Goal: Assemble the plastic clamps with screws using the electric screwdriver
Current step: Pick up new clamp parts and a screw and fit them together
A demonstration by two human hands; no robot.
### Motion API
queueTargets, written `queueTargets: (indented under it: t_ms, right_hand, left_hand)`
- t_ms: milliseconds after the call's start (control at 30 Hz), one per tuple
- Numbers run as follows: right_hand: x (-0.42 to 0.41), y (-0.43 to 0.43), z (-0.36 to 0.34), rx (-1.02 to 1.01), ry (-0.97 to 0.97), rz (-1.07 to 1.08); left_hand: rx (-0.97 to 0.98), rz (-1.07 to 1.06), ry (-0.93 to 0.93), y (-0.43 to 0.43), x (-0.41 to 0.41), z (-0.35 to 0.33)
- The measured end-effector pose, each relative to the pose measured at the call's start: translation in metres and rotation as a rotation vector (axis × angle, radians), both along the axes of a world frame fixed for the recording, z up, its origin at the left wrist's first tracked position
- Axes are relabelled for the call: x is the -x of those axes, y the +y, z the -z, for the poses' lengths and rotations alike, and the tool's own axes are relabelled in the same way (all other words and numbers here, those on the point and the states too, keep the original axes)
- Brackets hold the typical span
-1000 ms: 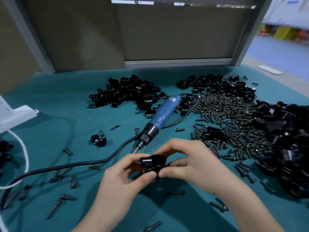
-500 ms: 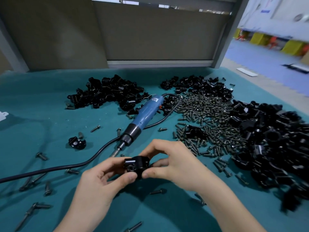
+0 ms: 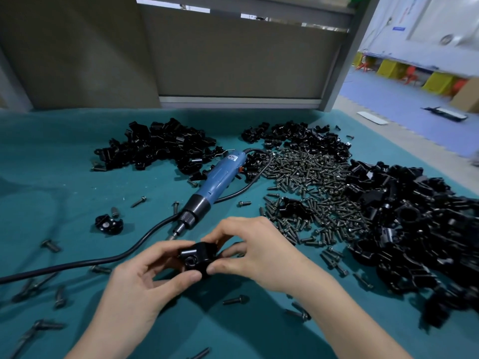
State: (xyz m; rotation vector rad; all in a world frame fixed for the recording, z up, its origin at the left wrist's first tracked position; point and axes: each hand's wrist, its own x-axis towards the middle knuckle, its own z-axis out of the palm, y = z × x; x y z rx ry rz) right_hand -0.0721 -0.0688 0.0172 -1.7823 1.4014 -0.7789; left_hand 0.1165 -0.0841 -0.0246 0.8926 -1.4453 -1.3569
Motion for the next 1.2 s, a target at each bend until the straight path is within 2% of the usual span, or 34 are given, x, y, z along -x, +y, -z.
queueTargets:
  t_ms: [267,367,433,533,600,667,733,800,933,1200]
  right_hand:
    - [-0.002,-0.006,-0.011,-0.022,0.004,-0.021]
    - [0.026,-0.024,-0.034,0.027,0.159,0.034]
    - [0.065,-0.051,-0.048,0.076,0.287,0.247]
    - [0.136,-0.098,-0.052,0.072,0.443,0.706]
    - [0.177,-0.12,-0.04,-0.003,0.575,0.826]
    - [0.197,-0.134,-0.029,-0.092,0.596,0.802]
    - [0.203,-0.145,-0.012,-0.192,0.498,0.744]
    - [0.198,-0.15,0.005,-0.267,0.478,0.747]
    - [0.189,-0.148,0.02,-0.224,0.618,0.801]
    - [0.171,-0.11,0.013,-0.233,0.669,0.468]
  left_hand:
    - [-0.094,-0.078,0.06,-0.004,0.001,0.0]
    - [-0.15,-0.106,0.096,-0.003,0.001,-0.001]
    - [-0.148,-0.088,0.075,-0.003,0.0,-0.002]
    - [-0.142,-0.068,0.061,-0.003,-0.001,-0.003]
    - [-0.144,-0.068,0.068,-0.004,0.0,-0.002]
    - [-0.144,-0.061,0.072,-0.005,-0.001,-0.001]
    - [-0.139,-0.055,0.062,-0.005,-0.002,0.001]
    - [-0.129,-0.047,0.048,-0.007,-0.002,0.003]
    - [-0.113,-0.032,0.022,-0.007,-0.003,0.004]
    - [-0.15,-0.038,0.023,-0.007,-0.005,0.005]
